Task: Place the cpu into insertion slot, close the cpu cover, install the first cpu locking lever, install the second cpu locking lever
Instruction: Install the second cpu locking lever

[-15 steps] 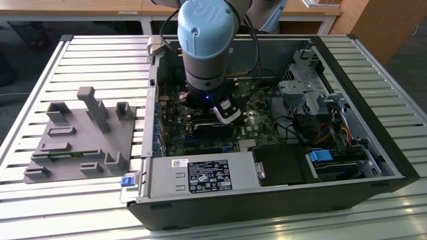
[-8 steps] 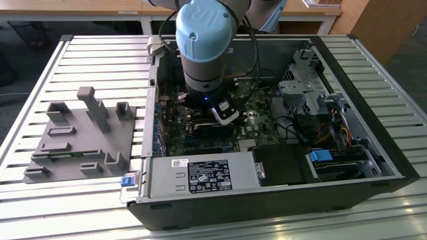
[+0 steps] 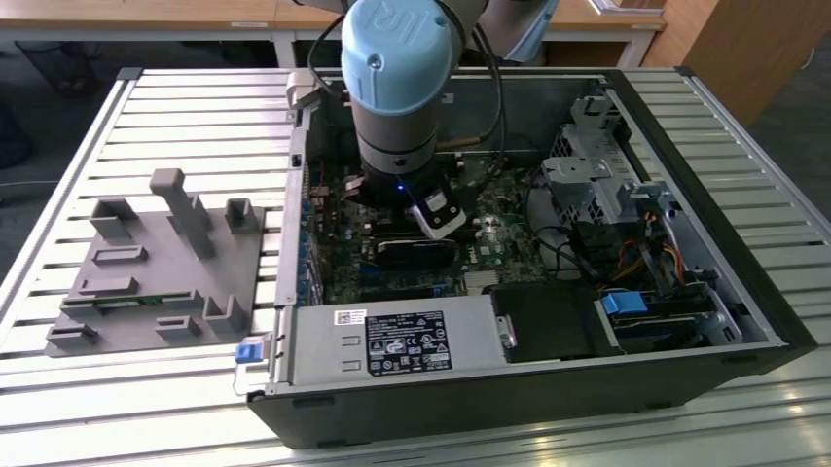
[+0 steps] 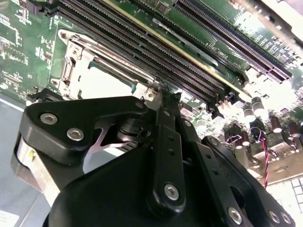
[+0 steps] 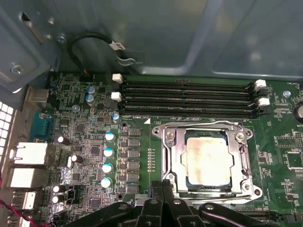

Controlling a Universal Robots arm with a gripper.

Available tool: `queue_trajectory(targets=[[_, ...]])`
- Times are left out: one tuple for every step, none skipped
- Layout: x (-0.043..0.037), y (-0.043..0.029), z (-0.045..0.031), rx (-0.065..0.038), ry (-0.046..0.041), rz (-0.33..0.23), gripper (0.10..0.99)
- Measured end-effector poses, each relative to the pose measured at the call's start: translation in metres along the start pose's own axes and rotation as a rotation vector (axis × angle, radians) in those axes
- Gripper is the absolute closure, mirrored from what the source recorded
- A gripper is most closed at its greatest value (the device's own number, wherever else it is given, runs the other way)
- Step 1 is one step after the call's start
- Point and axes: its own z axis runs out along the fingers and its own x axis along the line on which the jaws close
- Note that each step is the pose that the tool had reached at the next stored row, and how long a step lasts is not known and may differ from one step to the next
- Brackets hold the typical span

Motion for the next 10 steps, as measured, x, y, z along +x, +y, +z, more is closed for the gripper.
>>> queue_trajectory(targets=[[0.0,0.0,0.0,0.0,0.0,0.0,0.98],[0.0,0.0,0.0,0.0,0.0,0.0,0.98],[0.0001,-0.0001,0.0,0.0,0.0001,0.0,0.98],[0.0003,-0.0002,0.0003,0.0,0.0001,0.0,0.98],[0.0008,-0.0004,0.0008,-0.001,0.0001,0.0,0.98],[0.0015,-0.0005,0.0012,-0.002,0.0001,0.0,0.98],[0.0024,-0.0006,0.0016,-0.002,0.0001,0.0,0.98],[0.003,-0.0008,0.0021,-0.002,0.0001,0.0,0.98],[0.0035,-0.001,0.0028,-0.002,0.0,0.0,0.98],[0.0038,-0.0013,0.0035,-0.002,0.0001,0.0,0.98]])
